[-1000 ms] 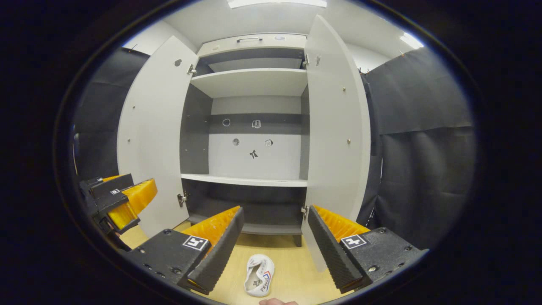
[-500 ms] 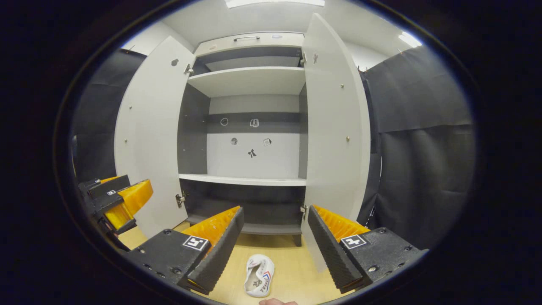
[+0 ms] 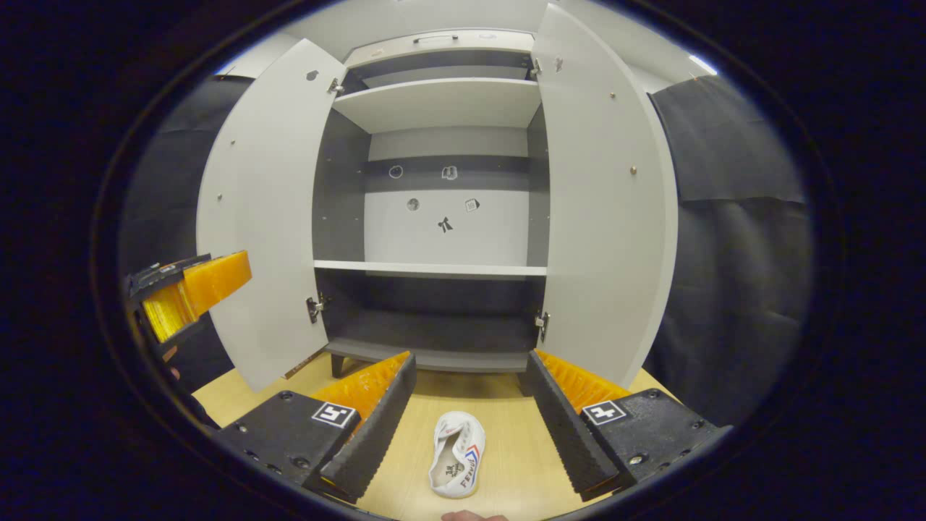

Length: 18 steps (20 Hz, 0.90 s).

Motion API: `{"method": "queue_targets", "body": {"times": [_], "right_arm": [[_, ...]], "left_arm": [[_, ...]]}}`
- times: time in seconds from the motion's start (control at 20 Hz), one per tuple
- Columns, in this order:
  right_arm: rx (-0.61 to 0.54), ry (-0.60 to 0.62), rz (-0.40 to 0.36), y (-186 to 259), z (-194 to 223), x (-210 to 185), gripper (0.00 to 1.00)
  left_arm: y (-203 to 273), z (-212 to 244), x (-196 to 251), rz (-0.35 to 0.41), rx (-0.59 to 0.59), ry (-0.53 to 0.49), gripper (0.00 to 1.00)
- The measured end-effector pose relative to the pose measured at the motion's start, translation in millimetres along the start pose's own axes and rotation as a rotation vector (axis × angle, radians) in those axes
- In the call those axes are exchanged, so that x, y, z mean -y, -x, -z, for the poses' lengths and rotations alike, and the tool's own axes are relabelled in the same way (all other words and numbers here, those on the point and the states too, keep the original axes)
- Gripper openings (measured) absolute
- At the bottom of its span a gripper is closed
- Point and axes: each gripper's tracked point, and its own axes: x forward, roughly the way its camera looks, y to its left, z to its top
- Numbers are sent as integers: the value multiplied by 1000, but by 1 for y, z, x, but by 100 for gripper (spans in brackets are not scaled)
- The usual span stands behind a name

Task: Grab one shoe with the right hand and put it into the shoe cabinet, grab the other shoe with the left hand and put it into the shoe cabinet; then close the right door with the right hand and the left door with the left hand.

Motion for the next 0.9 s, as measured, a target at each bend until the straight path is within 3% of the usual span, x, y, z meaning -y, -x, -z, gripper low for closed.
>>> {"method": "queue_targets", "body": {"times": [0.4, 0.7, 0.75, 0.8, 0.9], "right_arm": [[-158, 21, -72, -26, 81, -34, 99], [-366, 0, -106, -43, 174, -53, 99], [-395, -8, -108, -46, 187, -54, 94], [-424, -13, -105, -49, 200, -55, 99], [-479, -6, -100, -56, 222, -54, 99]], "left_arm": [[-3, 7, -9, 0, -16, 10, 95], [-7, 18, -23, -16, -41, 23, 95], [-7, 20, -26, -18, -44, 21, 95], [-8, 21, -30, -22, -46, 20, 95], [-10, 25, -36, -32, -52, 22, 95]]}}
